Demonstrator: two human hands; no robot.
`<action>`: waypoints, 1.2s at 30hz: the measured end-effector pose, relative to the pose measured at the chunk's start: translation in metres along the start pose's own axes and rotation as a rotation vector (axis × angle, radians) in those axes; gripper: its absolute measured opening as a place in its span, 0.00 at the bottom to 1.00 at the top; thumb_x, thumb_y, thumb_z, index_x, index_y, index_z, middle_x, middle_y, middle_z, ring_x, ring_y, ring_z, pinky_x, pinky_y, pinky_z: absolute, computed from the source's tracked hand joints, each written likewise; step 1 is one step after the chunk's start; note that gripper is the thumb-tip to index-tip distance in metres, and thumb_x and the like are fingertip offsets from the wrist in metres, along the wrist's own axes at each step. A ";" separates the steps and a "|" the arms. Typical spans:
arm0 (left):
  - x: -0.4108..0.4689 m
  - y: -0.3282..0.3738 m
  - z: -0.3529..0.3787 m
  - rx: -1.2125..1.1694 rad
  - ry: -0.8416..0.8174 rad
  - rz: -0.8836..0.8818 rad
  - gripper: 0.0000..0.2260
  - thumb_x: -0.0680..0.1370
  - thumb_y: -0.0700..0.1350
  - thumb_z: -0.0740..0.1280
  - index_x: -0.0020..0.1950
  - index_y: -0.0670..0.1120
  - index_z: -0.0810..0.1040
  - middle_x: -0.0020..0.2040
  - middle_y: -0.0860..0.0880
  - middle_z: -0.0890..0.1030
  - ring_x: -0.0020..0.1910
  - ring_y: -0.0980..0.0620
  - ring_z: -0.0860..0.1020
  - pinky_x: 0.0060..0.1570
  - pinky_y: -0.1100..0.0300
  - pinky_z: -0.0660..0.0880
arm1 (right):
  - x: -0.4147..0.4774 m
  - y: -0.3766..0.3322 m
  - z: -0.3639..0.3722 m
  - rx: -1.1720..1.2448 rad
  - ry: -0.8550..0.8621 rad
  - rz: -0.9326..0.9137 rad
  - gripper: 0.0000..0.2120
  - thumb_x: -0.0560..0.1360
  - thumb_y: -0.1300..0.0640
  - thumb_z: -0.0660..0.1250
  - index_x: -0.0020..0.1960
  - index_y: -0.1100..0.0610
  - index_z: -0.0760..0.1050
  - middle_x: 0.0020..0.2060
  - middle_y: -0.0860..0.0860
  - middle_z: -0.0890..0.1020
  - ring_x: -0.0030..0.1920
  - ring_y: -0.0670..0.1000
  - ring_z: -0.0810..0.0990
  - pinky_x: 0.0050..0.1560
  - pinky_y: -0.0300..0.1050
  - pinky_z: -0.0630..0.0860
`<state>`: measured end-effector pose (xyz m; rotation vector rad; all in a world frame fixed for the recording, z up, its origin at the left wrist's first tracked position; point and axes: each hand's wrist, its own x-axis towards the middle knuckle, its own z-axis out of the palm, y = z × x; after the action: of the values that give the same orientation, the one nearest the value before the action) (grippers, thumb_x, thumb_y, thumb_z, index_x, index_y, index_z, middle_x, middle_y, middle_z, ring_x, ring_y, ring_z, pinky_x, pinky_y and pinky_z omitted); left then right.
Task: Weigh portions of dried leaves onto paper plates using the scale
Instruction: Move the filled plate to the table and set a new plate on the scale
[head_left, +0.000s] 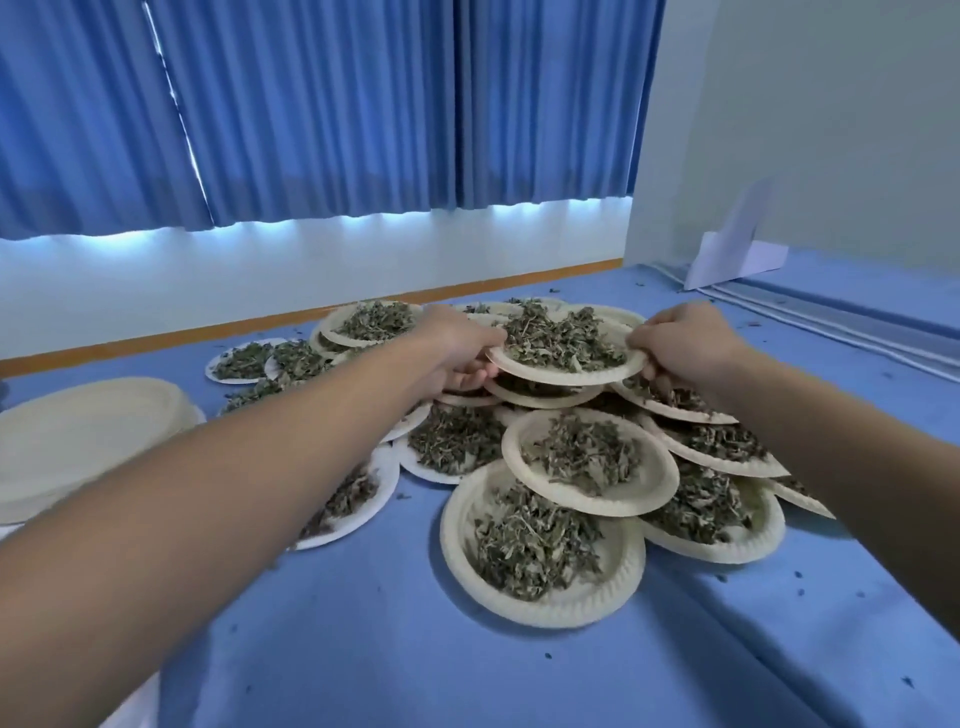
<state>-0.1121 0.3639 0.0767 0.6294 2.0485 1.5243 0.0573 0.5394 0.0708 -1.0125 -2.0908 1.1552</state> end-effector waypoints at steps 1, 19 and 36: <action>0.010 0.008 -0.004 0.001 0.010 0.009 0.05 0.78 0.39 0.72 0.48 0.37 0.79 0.28 0.45 0.79 0.22 0.54 0.76 0.23 0.64 0.72 | 0.008 -0.008 0.000 0.013 0.003 0.000 0.08 0.79 0.65 0.66 0.48 0.70 0.79 0.22 0.56 0.77 0.18 0.50 0.68 0.20 0.38 0.68; 0.244 0.063 -0.032 0.316 0.174 0.003 0.02 0.77 0.35 0.70 0.46 0.38 0.78 0.33 0.42 0.80 0.24 0.52 0.76 0.26 0.63 0.71 | 0.238 -0.077 0.063 -0.221 -0.032 0.016 0.06 0.77 0.66 0.65 0.42 0.62 0.76 0.39 0.64 0.85 0.40 0.56 0.78 0.31 0.42 0.65; 0.263 0.021 -0.025 0.795 0.111 0.052 0.12 0.76 0.47 0.73 0.38 0.43 0.75 0.34 0.47 0.78 0.28 0.50 0.74 0.28 0.61 0.68 | 0.274 -0.019 0.094 -0.539 -0.151 0.020 0.16 0.80 0.58 0.66 0.39 0.68 0.81 0.35 0.62 0.82 0.35 0.56 0.73 0.40 0.49 0.71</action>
<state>-0.3282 0.5175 0.0707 0.8919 2.7333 0.7242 -0.1754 0.7122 0.0685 -1.2098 -2.5934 0.7001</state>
